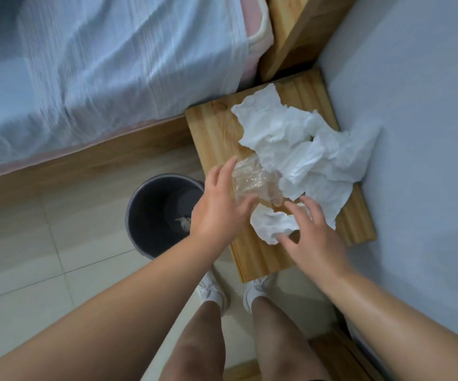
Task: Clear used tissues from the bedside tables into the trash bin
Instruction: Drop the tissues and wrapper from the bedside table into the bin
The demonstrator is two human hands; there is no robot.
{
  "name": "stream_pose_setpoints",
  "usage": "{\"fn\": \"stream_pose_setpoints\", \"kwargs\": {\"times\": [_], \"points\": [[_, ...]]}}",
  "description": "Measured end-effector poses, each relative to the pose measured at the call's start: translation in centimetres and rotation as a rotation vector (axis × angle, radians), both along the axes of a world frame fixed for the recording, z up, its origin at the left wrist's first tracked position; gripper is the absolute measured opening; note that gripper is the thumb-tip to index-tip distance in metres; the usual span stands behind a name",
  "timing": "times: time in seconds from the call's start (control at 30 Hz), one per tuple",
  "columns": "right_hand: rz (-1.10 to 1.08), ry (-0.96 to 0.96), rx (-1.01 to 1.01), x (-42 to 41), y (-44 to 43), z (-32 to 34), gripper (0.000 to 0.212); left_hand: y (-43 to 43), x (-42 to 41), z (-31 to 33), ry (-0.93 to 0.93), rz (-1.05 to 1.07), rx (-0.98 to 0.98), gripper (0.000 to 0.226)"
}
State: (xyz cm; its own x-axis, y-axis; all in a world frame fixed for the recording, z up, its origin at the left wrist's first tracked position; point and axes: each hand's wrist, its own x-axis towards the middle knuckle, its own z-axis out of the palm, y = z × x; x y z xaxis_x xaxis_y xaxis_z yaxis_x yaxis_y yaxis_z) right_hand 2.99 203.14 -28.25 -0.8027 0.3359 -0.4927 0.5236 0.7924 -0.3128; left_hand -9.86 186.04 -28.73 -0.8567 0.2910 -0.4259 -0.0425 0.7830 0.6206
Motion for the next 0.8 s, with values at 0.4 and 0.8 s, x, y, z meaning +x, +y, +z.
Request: {"fn": "stream_pose_setpoints", "kwargs": {"times": [0.4, 0.8], "points": [[0.113, 0.074, -0.009, 1.7, 1.4, -2.2, 0.004, 0.2, 0.7, -1.7, -0.050, -0.148, -0.028, 0.022], [-0.128, -0.043, -0.372, -3.4, -5.6, 1.9, 0.033, -11.9, 4.1, -0.3, -0.227, 0.466, 0.110, 0.018]]}}
